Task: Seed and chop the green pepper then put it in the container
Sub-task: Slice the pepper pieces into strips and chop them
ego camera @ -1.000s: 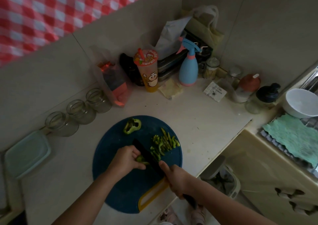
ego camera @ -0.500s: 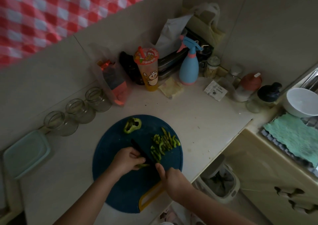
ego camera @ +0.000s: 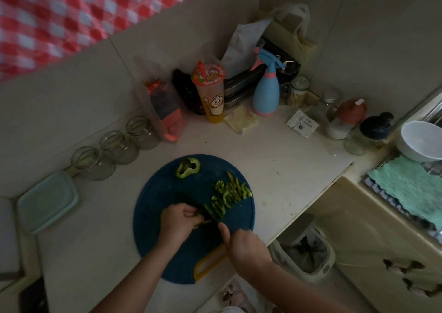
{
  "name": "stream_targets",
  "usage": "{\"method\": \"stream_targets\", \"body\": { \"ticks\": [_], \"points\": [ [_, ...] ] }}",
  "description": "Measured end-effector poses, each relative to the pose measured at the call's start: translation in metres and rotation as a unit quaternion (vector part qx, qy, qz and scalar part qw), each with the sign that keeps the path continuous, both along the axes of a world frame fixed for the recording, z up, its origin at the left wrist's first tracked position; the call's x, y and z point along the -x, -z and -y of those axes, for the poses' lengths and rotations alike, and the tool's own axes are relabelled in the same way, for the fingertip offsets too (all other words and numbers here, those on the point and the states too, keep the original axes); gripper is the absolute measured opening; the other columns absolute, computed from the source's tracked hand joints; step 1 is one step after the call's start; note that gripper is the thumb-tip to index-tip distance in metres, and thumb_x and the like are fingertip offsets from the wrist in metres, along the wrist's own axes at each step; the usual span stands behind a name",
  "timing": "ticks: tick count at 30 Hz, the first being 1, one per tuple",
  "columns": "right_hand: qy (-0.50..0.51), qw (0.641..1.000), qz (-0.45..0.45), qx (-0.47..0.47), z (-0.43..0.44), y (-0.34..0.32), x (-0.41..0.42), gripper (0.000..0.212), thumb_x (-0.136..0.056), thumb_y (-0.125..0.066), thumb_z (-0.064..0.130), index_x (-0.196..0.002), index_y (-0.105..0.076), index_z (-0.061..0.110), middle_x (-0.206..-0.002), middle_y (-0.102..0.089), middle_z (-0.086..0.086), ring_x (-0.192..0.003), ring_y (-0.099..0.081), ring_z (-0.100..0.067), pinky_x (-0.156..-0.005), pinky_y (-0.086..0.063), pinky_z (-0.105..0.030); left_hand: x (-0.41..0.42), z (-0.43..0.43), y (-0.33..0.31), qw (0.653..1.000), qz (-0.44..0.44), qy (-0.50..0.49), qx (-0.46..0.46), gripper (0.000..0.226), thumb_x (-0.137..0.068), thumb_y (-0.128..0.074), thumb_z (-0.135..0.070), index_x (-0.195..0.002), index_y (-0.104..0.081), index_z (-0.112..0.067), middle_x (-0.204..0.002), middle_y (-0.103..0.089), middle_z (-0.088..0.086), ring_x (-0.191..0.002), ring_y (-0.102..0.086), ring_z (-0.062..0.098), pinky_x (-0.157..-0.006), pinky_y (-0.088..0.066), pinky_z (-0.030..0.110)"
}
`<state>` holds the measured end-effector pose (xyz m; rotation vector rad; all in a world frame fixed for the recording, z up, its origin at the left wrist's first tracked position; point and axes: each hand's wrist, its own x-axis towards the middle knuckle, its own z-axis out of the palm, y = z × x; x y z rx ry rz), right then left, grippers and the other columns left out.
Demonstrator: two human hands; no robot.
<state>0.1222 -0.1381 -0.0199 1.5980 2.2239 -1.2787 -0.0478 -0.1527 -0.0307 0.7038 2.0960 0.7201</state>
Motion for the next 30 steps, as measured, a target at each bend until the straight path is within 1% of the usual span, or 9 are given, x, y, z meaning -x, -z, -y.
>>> {"method": "stream_targets", "body": {
  "ticks": [2,5,10,16,19,25,27,28,30],
  "points": [
    [0.012,1.0,0.005,0.006,0.001,-0.001,0.0,0.056,-0.097,-0.021,0.056,-0.06,-0.041,0.019,-0.065,-0.048,-0.001,-0.085,-0.064,-0.027,-0.067,-0.041,-0.03,-0.004,-0.001,-0.001,1.0,-0.016,-0.001,0.001,0.023,-0.071,-0.078,-0.004,-0.091,-0.067,0.0,-0.079,-0.069,0.01,-0.07,-0.068,0.019,-0.063,-0.058,0.029],
    [0.03,0.999,-0.001,0.013,0.003,0.0,-0.001,0.058,-0.096,-0.02,0.059,-0.06,-0.042,0.019,-0.071,-0.054,-0.004,-0.081,-0.063,-0.027,-0.07,-0.046,-0.032,-0.013,-0.006,-0.006,0.999,-0.049,0.014,0.012,0.018,-0.072,-0.075,-0.004,-0.086,-0.063,-0.007,-0.071,-0.062,0.0,-0.065,-0.063,0.014,-0.061,-0.056,0.028],
    [0.039,0.999,-0.009,0.014,0.006,0.001,0.001,0.059,-0.096,-0.02,0.059,-0.058,-0.041,0.019,-0.063,-0.047,-0.001,-0.075,-0.059,-0.025,-0.066,-0.042,-0.03,-0.015,-0.014,-0.008,0.998,-0.039,0.032,0.048,0.018,-0.076,-0.072,-0.002,-0.087,-0.057,-0.005,-0.077,-0.062,0.007,-0.065,-0.063,0.019,-0.069,-0.059,0.041],
    [0.015,0.999,-0.009,0.032,0.003,-0.001,0.009,0.056,-0.099,-0.02,0.054,-0.069,-0.05,0.017,-0.066,-0.047,-0.002,-0.087,-0.064,-0.029,-0.066,-0.039,-0.031,-0.019,-0.008,-0.009,0.996,-0.071,0.05,0.024,0.025,-0.078,-0.07,-0.002,-0.073,-0.05,-0.016,-0.069,-0.058,-0.002,-0.06,-0.059,0.01,-0.054,-0.052,0.025],
    [0.016,0.999,0.003,0.034,-0.003,0.0,0.021,0.056,-0.097,-0.019,0.057,-0.066,-0.046,0.019,-0.082,-0.061,-0.01,-0.09,-0.063,-0.029,-0.069,-0.043,-0.033,-0.019,-0.008,-0.01,0.995,-0.081,0.054,0.027,0.026,-0.079,-0.07,-0.005,-0.069,-0.049,-0.019,-0.067,-0.058,-0.003,-0.06,-0.058,0.009,-0.053,-0.048,0.021],
    [0.027,0.999,0.004,0.026,-0.003,0.001,0.024,0.055,-0.096,-0.02,0.059,-0.064,-0.042,0.02,-0.092,-0.065,-0.014,-0.091,-0.063,-0.03,-0.074,-0.045,-0.035,-0.021,-0.007,-0.011,0.997,-0.062,0.032,0.014,0.016,-0.079,-0.07,-0.005,-0.08,-0.055,-0.011,-0.071,-0.059,-0.002,-0.063,-0.057,0.007,-0.05,-0.044,0.017],
    [0.019,0.999,-0.003,0.026,-0.002,0.005,0.016,0.056,-0.098,-0.019,0.054,-0.08,-0.054,0.015,-0.082,-0.057,-0.01,-0.087,-0.061,-0.029,-0.072,-0.044,-0.036,-0.021,-0.008,-0.011,0.998,-0.051,0.017,0.014,0.017,-0.078,-0.071,-0.004,-0.079,-0.055,-0.011,-0.074,-0.06,0.002,-0.063,-0.058,0.01,-0.051,-0.048,0.02],
    [0.014,0.999,-0.005,0.03,-0.001,0.006,0.012,0.056,-0.1,-0.018,0.051,-0.098,-0.059,0.013,-0.075,-0.05,-0.005,-0.08,-0.058,-0.026,-0.07,-0.041,-0.035,-0.02,-0.009,-0.01,0.999,-0.043,0.008,0.015,0.019,-0.078,-0.071,-0.003,-0.077,-0.055,-0.011,-0.076,-0.062,0.004,-0.064,-0.06,0.013,-0.054,-0.051,0.023],
    [0.013,0.999,-0.002,0.045,0.001,0.003,0.006,0.051,-0.102,-0.018,0.044,-0.127,-0.053,0.016,-0.067,-0.037,0.002,-0.063,-0.046,-0.018,-0.069,-0.036,-0.032,-0.02,-0.01,-0.009,0.999,-0.032,-0.006,0.016,0.023,-0.077,-0.072,-0.001,-0.071,-0.054,-0.014,-0.076,-0.062,0.006,-0.065,-0.062,0.017,-0.058,-0.054,0.029]
  ]
}}
